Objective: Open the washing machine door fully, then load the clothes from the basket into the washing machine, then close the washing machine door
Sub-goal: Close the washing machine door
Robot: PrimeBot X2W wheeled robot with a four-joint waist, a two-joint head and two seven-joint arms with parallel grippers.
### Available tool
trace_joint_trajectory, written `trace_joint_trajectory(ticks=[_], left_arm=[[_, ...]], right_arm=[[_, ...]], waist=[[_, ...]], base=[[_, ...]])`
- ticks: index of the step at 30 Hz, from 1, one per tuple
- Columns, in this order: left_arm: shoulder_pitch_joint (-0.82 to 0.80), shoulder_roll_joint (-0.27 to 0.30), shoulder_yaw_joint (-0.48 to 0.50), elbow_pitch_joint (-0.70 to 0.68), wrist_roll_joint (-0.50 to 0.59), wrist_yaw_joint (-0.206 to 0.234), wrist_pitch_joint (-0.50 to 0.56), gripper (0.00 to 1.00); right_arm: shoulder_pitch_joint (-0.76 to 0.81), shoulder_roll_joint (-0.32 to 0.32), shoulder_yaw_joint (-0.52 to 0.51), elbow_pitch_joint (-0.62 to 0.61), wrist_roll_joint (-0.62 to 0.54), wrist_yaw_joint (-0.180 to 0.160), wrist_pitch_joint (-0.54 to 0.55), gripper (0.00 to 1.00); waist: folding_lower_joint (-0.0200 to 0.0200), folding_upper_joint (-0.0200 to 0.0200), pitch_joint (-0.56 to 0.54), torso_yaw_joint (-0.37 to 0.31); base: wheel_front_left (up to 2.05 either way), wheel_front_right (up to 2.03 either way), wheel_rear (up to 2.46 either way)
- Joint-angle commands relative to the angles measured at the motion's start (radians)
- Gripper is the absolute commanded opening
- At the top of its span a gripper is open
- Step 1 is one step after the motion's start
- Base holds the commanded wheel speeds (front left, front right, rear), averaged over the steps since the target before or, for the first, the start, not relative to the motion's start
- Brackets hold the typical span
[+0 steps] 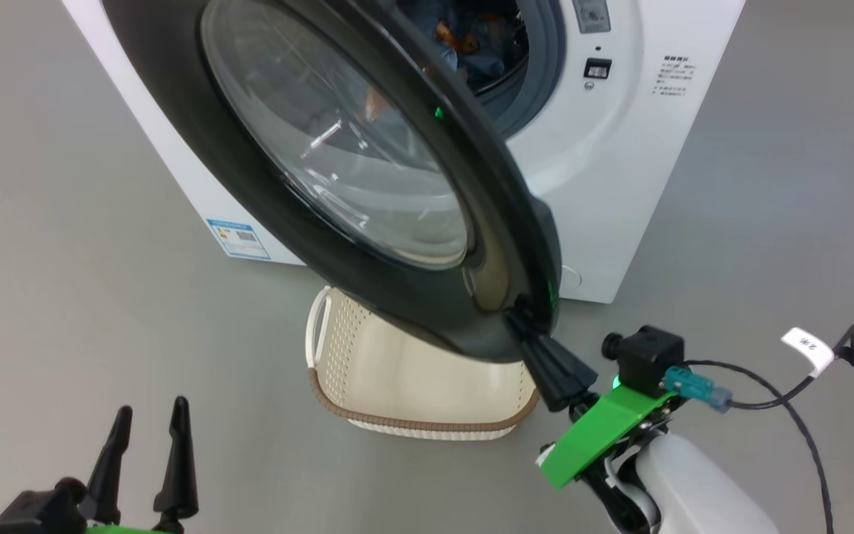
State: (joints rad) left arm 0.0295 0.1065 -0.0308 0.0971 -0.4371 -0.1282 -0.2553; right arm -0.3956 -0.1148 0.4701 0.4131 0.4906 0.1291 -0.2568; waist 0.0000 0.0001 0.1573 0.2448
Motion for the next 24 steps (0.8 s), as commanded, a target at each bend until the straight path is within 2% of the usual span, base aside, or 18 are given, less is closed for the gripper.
trace_joint_trajectory(ticks=[1, 10, 24], left_arm=[[-0.045, 0.017, 0.03, -0.026, -0.001, -0.003, -0.006, 1.0], [-0.083, 0.013, 0.014, -0.043, -0.003, -0.003, -0.006, 1.0], [-0.168, -0.013, -0.032, -0.071, -0.009, -0.003, -0.006, 1.0]], right_arm=[[-0.031, 0.017, -0.002, -0.026, -0.01, 0.002, -0.005, 0.0], [-0.098, 0.017, -0.111, -0.029, -0.036, 0.002, -0.005, 0.0], [-0.285, -0.037, -0.233, 0.029, -0.062, 0.002, -0.005, 0.0]], waist=[[0.0, -0.0001, 0.009, 0.0], [0.0, -0.0001, 0.066, 0.012], [0.0, -0.0001, 0.183, 0.067]], base=[[0.0, 0.0, 0.0], [0.0, 0.0, 0.0], [0.0, 0.0, 0.0]])
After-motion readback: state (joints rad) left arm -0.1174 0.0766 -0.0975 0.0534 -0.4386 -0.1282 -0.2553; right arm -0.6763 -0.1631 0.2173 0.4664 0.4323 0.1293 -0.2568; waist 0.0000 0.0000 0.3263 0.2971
